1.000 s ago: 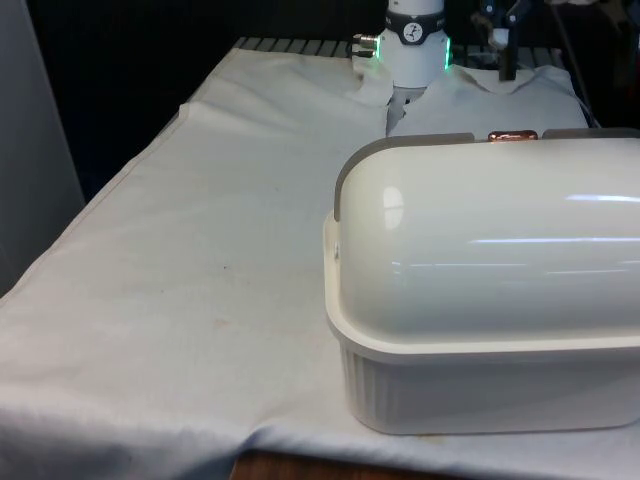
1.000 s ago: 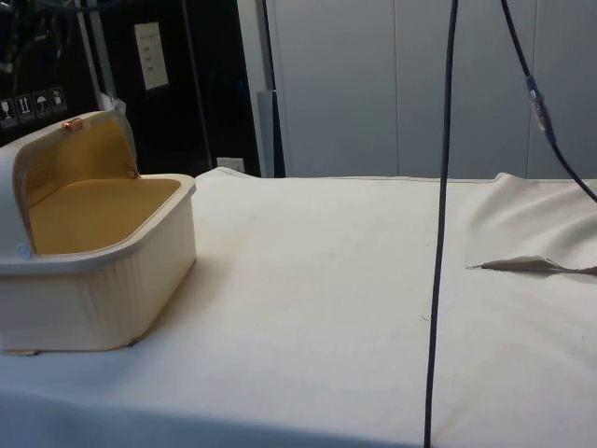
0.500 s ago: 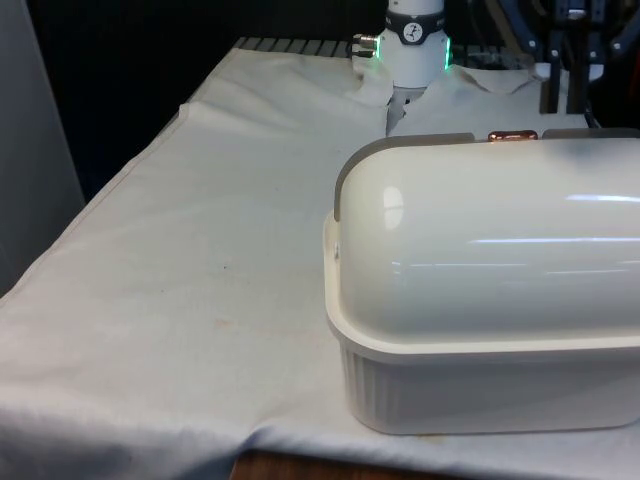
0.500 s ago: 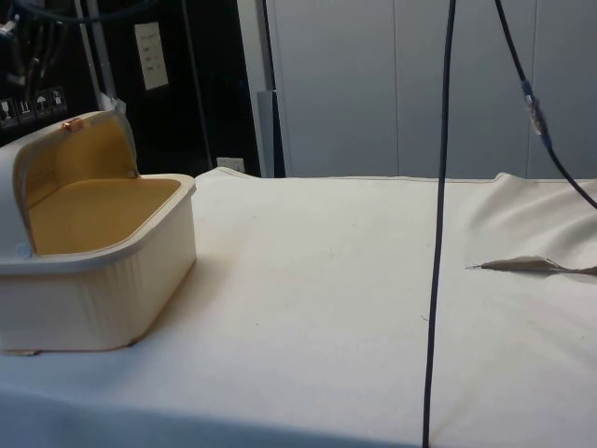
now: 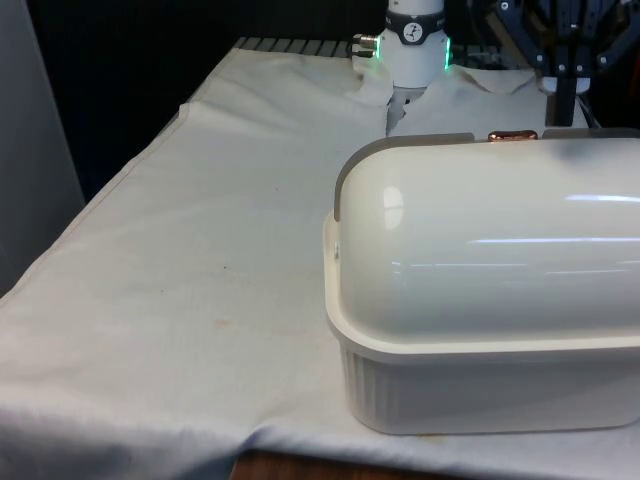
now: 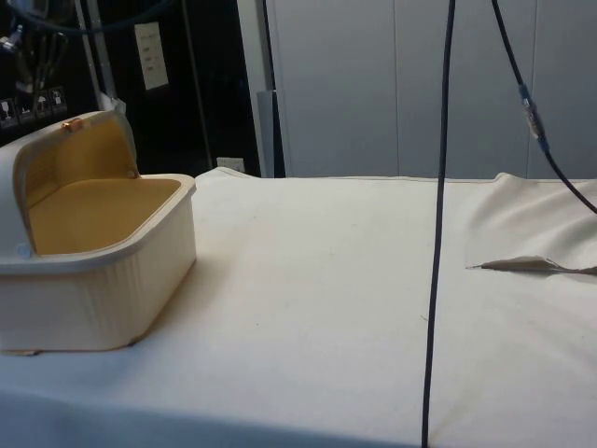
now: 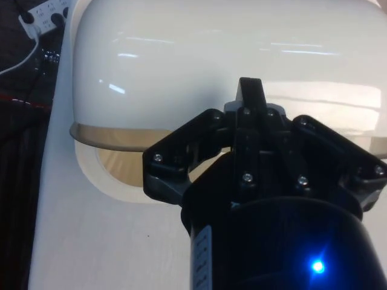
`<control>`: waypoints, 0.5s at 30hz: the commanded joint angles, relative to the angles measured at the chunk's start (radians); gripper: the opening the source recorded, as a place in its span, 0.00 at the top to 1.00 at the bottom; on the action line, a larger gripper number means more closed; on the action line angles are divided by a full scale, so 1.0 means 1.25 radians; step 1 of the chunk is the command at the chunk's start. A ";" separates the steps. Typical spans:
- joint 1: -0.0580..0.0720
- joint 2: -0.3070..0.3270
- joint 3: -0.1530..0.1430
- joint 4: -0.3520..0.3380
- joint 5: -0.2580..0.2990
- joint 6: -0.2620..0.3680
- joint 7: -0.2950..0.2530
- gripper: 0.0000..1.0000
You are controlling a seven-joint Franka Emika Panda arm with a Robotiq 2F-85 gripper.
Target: Open the lid, then close it.
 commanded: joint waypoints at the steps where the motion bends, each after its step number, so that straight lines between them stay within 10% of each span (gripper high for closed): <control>1: 0.000 -0.002 0.002 -0.005 0.002 0.004 0.001 1.00; 15: 0.003 -0.013 0.001 -0.030 0.000 0.006 0.001 1.00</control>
